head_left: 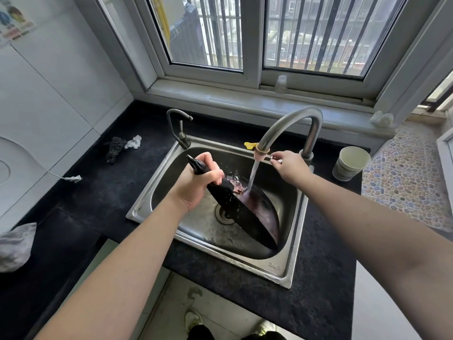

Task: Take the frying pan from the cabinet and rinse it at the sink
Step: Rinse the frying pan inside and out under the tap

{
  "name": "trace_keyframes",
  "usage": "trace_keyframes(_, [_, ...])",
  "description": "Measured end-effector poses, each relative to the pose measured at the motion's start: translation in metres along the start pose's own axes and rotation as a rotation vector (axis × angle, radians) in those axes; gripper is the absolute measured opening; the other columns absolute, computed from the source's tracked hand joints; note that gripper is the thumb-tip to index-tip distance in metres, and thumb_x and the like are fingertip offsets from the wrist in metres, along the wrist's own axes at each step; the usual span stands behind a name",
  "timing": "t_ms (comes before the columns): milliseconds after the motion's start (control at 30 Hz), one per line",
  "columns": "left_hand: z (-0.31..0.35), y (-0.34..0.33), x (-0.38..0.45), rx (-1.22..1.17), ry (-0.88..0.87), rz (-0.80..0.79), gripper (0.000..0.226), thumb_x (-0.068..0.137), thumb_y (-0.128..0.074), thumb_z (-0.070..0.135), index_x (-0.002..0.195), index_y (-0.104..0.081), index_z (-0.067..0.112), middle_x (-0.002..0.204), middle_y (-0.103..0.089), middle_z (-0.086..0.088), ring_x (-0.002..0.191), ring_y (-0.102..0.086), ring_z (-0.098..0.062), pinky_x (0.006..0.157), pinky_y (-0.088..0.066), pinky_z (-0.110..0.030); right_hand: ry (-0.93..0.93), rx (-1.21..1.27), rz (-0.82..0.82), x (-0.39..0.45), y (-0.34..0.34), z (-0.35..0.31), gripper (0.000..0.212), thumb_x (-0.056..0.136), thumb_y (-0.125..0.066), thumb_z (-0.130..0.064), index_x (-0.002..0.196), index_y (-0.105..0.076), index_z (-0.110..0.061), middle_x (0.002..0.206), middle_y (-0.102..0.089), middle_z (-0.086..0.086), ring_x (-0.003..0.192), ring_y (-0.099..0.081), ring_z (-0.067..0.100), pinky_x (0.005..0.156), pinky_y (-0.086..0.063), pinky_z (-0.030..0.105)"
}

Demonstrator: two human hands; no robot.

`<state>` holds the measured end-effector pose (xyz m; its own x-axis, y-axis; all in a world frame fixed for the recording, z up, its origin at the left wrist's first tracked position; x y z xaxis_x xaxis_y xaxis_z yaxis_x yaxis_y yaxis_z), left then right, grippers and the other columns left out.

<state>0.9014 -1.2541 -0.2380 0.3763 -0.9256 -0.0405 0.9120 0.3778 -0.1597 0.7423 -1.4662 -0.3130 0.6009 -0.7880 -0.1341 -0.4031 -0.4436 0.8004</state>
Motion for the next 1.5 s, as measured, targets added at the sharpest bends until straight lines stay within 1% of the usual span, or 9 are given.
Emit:
trace_keyframes(167, [-0.008, -0.008, 0.001, -0.169, 0.015, 0.165, 0.029, 0.076, -0.056, 0.001, 0.056, -0.049, 0.02, 0.066, -0.044, 0.002, 0.067, -0.045, -0.01, 0.076, -0.042, -0.025, -0.003, 0.018, 0.01, 0.0, -0.001, 0.0, 0.027, 0.096, -0.053, -0.028, 0.115, -0.068, -0.017, 0.112, -0.07, 0.009, 0.106, -0.062, 0.027, 0.09, -0.048, 0.033])
trace_keyframes(333, [-0.007, -0.028, 0.001, -0.131, 0.018, 0.121, 0.027, 0.074, -0.053, -0.002, 0.056, -0.046, 0.016, 0.064, -0.042, 0.0, 0.058, -0.049, -0.008, 0.06, -0.046, -0.019, 0.0, 0.022, 0.013, 0.0, -0.001, 0.001, 0.027, 0.096, -0.053, -0.028, 0.115, -0.068, -0.017, 0.112, -0.069, 0.009, 0.105, -0.061, 0.027, 0.088, -0.047, 0.032])
trace_keyframes(500, [-0.005, -0.038, 0.009, -0.149, 0.037, 0.131, 0.024, 0.074, -0.052, -0.004, 0.06, -0.043, 0.013, 0.065, -0.041, -0.001, 0.055, -0.05, -0.008, 0.055, -0.048, -0.02, -0.005, 0.024, 0.009, 0.001, -0.002, 0.002, 0.028, 0.096, -0.053, -0.03, 0.117, -0.068, -0.018, 0.115, -0.067, 0.009, 0.107, -0.061, 0.027, 0.091, -0.047, 0.032])
trace_keyframes(733, [-0.008, -0.031, 0.016, -0.061, 0.065, 0.164, 0.032, 0.071, -0.055, 0.002, 0.048, -0.049, 0.022, 0.061, -0.045, 0.004, 0.063, -0.043, -0.011, 0.068, -0.037, -0.028, -0.009, 0.036, -0.005, 0.001, -0.002, 0.002, 0.027, 0.095, -0.053, -0.03, 0.116, -0.067, -0.019, 0.114, -0.068, 0.007, 0.106, -0.062, 0.026, 0.092, -0.049, 0.034])
trace_keyframes(900, [-0.007, -0.037, 0.017, -0.056, 0.054, 0.165, 0.032, 0.07, -0.054, 0.002, 0.047, -0.048, 0.022, 0.06, -0.043, 0.003, 0.062, -0.043, -0.01, 0.064, -0.039, -0.022, -0.001, 0.035, 0.002, -0.001, -0.001, 0.001, 0.028, 0.095, -0.053, -0.029, 0.116, -0.068, -0.018, 0.113, -0.069, 0.01, 0.106, -0.062, 0.028, 0.091, -0.049, 0.034])
trace_keyframes(1167, [-0.009, -0.039, 0.02, -0.047, 0.048, 0.198, 0.026, 0.072, -0.057, 0.002, 0.055, -0.049, 0.021, 0.063, -0.043, 0.001, 0.066, -0.042, -0.013, 0.075, -0.036, -0.031, 0.002, 0.041, -0.002, -0.003, 0.0, 0.0, 0.027, 0.096, -0.053, -0.029, 0.115, -0.068, -0.017, 0.111, -0.069, 0.011, 0.104, -0.062, 0.028, 0.091, -0.049, 0.035])
trace_keyframes(1267, [-0.01, -0.042, 0.02, -0.146, -0.011, 0.284, 0.026, 0.078, -0.064, 0.004, 0.067, -0.047, 0.02, 0.062, -0.045, 0.001, 0.062, -0.044, -0.013, 0.075, -0.039, -0.031, -0.002, 0.037, -0.005, -0.003, 0.001, 0.0, 0.028, 0.096, -0.053, -0.03, 0.116, -0.068, -0.018, 0.113, -0.069, 0.011, 0.106, -0.062, 0.028, 0.092, -0.049, 0.034])
trace_keyframes(1367, [-0.011, -0.041, 0.022, -0.212, -0.076, 0.364, 0.028, 0.08, -0.074, 0.014, 0.066, -0.051, 0.021, 0.058, -0.047, 0.0, 0.06, -0.044, -0.014, 0.076, -0.04, -0.031, -0.007, 0.031, 0.002, -0.003, 0.001, 0.0, 0.028, 0.096, -0.053, -0.03, 0.116, -0.068, -0.019, 0.114, -0.068, 0.01, 0.106, -0.061, 0.028, 0.091, -0.048, 0.033])
trace_keyframes(1500, [-0.005, -0.033, 0.034, -0.123, -0.105, 0.303, 0.031, 0.086, -0.065, 0.011, 0.06, -0.051, 0.021, 0.055, -0.043, 0.0, 0.057, -0.04, -0.014, 0.068, -0.037, -0.028, -0.01, 0.045, 0.014, -0.002, -0.001, 0.001, 0.028, 0.095, -0.054, -0.03, 0.116, -0.068, -0.018, 0.115, -0.068, 0.01, 0.107, -0.061, 0.028, 0.091, -0.047, 0.033])
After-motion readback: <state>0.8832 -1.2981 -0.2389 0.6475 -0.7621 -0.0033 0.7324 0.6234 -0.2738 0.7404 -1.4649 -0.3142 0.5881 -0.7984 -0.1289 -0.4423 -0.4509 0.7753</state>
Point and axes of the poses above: each hand's wrist, its own x-axis towards the middle knuckle, its own y-axis out of the back of the hand, z = x × y, the point moved 1 cm from there along x, towards the middle knuckle
